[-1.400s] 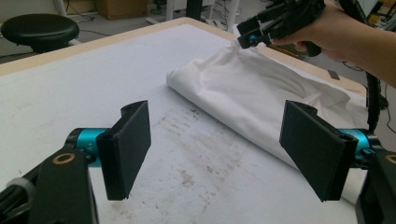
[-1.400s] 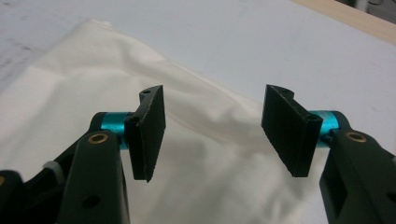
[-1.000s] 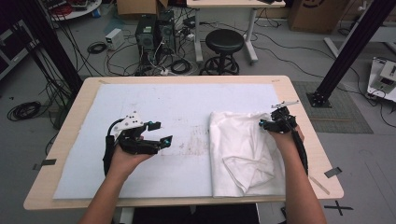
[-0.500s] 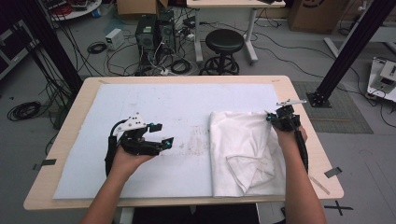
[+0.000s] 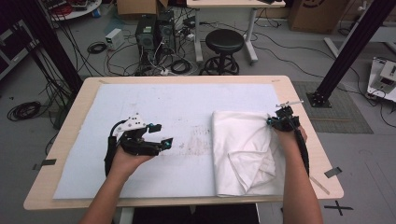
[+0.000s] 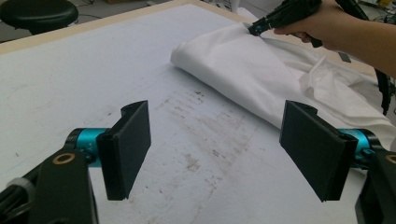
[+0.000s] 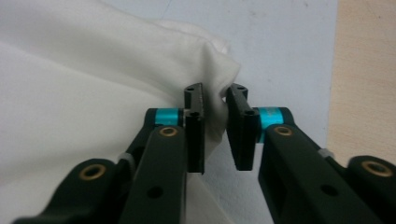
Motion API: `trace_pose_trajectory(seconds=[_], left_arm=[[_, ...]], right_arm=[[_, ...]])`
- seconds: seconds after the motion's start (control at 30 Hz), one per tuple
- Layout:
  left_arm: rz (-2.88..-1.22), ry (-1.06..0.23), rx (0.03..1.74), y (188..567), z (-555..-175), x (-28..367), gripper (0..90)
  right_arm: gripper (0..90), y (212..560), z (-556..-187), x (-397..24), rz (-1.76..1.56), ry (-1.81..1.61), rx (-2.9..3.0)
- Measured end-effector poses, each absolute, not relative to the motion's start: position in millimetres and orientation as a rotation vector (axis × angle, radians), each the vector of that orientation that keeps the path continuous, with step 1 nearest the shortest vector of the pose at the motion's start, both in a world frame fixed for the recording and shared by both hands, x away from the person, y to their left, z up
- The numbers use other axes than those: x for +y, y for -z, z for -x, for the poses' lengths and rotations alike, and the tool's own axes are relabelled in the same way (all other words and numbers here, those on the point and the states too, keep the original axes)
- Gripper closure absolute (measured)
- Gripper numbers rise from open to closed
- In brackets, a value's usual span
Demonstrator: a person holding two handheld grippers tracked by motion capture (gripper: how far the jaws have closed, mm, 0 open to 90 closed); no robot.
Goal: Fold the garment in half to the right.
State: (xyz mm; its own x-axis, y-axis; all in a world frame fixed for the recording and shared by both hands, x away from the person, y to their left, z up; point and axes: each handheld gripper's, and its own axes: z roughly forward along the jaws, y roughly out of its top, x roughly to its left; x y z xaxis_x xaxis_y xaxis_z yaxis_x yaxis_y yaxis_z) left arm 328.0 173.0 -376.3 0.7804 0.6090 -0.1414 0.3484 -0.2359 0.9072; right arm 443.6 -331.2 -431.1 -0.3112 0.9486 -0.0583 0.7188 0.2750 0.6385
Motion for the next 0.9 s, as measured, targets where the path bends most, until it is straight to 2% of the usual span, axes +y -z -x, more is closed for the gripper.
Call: trace_pose_trajectory(seconds=[0.13, 0.27, 0.5, 0.9], left_arm=[[-1.844, -0.291, 0.733, 376.2, -329.1, 173.8, 24.9], [-1.836, -0.292, 0.739, 375.2, -328.3, 175.6, 24.9], [-1.815, -0.308, 0.740, 371.5, -327.3, 180.7, 25.0], [-1.808, -0.327, 0.739, 372.4, -329.3, 187.7, 24.9]], right_arm=[[61.9, 419.7, -437.3, -331.0, -1.476, -0.746, 2.090], [57.3, 406.0, -427.7, -327.5, -1.439, -0.789, 2.072], [56.4, 397.9, -409.0, -309.1, -1.321, -0.845, 2.147], [55.4, 422.3, -368.5, -291.7, -1.254, -0.847, 2.281]])
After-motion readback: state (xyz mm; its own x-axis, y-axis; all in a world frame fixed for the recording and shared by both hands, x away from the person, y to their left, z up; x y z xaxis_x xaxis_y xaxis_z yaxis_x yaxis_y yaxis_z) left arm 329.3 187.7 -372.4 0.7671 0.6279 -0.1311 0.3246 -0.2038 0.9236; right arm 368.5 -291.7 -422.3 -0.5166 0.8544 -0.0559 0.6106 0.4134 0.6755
